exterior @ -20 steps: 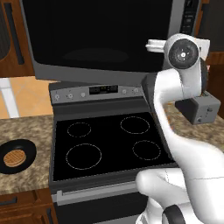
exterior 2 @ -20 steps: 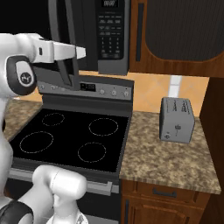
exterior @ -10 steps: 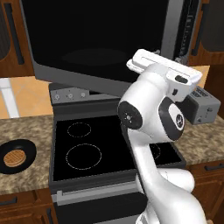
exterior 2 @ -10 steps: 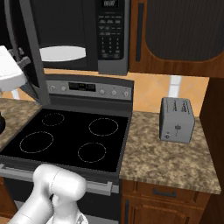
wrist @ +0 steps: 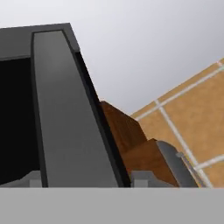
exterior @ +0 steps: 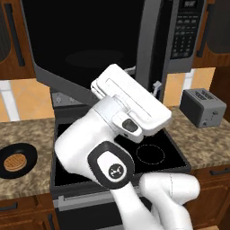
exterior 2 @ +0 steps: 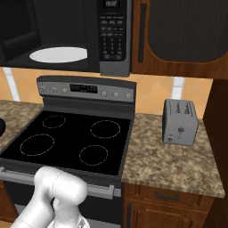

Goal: Open the microwave, place the bowl with waffle inside the microwave, then close the microwave door and turn it on.

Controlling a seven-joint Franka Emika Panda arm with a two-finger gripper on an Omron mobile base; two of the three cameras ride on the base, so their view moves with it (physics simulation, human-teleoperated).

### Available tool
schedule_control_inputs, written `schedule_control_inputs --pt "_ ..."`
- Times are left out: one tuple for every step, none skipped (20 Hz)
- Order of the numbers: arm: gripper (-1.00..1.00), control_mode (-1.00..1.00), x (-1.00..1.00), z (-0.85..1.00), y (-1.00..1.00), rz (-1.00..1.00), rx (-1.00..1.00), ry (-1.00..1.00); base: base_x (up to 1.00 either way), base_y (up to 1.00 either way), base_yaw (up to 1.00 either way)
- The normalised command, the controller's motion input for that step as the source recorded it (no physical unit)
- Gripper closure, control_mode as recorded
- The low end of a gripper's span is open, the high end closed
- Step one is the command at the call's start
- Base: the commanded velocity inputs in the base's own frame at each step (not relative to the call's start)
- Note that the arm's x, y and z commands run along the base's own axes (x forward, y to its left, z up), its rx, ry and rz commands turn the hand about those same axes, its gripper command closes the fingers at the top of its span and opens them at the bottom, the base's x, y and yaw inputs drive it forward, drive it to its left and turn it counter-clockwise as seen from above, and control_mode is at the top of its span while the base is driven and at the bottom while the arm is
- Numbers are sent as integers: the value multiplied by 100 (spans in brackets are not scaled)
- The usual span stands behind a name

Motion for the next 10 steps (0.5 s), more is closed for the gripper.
schedule_control_inputs --pt "-100 -100 -100 -38 92 -36 -19 -1 0 0 0" --pt "-100 -100 -89 -48 95 -37 -23 0 0 0 0" --pt "-100 -100 -47 -46 84 -36 -23 9 0 0 0" --pt "-100 -100 -7 -42 39 -32 -18 17 0 0 0" --pt "-100 -100 0 -40 15 -29 -16 22 0 0 0" --pt "-100 -100 0 -39 9 -26 -13 23 0 0 0" --pt "-100 -100 0 -37 8 -23 -13 26 0 0 0" --pt "-100 -100 0 -38 0 -19 -6 21 0 0 0" --pt "-100 -100 0 -32 0 -15 -3 20 0 0 0" --pt "-100 -100 0 -32 7 -13 -3 17 0 0 0"
